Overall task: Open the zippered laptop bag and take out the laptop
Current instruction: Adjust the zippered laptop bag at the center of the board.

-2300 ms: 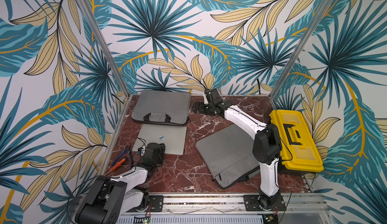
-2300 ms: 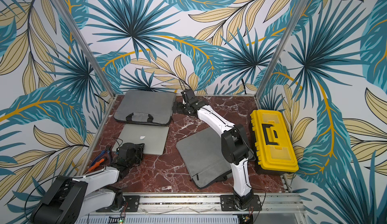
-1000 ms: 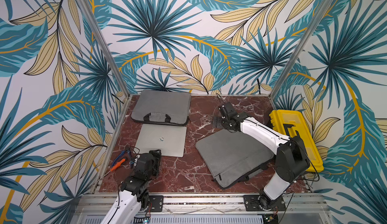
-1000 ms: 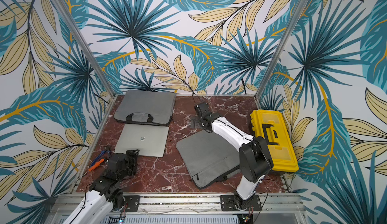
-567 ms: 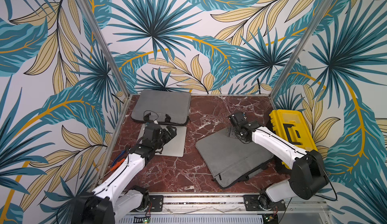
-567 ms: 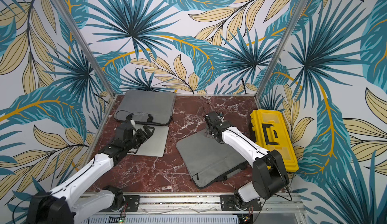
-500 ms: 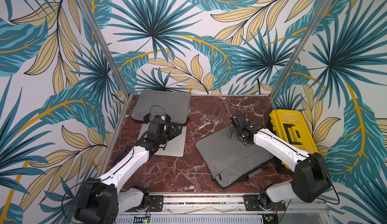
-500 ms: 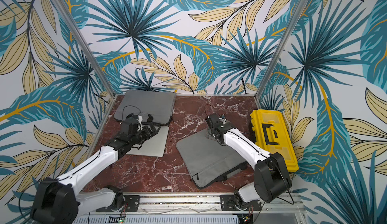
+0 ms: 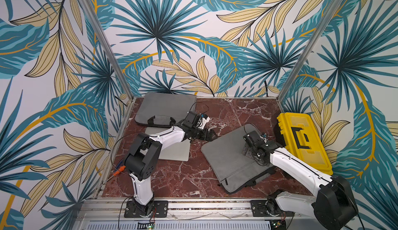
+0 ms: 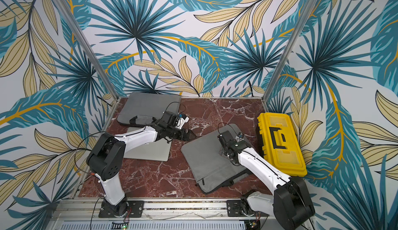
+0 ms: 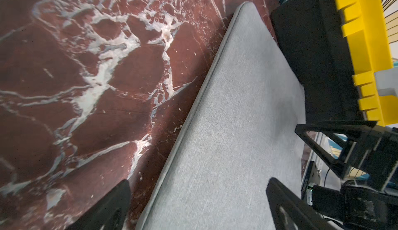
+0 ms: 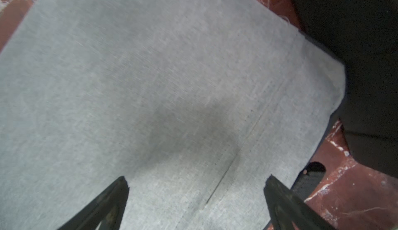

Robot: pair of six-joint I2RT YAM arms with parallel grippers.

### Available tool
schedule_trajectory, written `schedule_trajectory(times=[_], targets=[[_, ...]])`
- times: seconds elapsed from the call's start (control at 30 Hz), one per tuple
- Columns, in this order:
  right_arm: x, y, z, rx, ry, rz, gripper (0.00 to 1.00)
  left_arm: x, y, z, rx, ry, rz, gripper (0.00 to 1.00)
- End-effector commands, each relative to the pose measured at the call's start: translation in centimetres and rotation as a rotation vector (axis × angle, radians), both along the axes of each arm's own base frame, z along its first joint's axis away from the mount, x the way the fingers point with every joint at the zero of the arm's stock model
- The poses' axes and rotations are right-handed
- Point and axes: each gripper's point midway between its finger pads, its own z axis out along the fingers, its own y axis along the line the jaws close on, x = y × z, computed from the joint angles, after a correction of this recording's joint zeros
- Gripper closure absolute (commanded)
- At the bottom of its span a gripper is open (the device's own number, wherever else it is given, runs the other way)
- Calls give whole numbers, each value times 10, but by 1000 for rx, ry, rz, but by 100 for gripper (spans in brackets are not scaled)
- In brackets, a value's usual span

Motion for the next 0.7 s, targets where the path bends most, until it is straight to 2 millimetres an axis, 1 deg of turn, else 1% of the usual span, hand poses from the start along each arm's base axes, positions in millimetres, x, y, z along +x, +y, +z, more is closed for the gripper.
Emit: schedule_trajectory(times=[0.0,0.13,0.33,0.43,0.47,0.53,0.57,0.6,0.63,0.67], targets=[[-13,-5,-12,13,32,-46,0,-3,-9,0,70,-51,-107,4],[-13,-2,-20,32,29,-47,0,-4,-5,-23,147,-26,-134,9],[-10,3,-35,52,37,-45,0,-10,-6,-47,195,23,-170,10],[-4,10,-46,74,45,-31,0,-8,-2,-57,226,34,-148,16],[-2,13,-48,82,45,-25,0,-7,0,-59,239,35,-137,19],[4,19,-54,100,41,-15,0,-4,7,-65,275,35,-100,32],[8,22,-56,108,38,-5,0,-3,9,-67,287,37,-88,36],[14,25,-57,117,32,3,0,-4,11,-69,295,41,-78,42],[19,29,-58,121,31,16,0,-4,12,-69,296,41,-70,50],[24,31,-58,121,30,25,0,-5,14,-70,298,49,-63,55]])
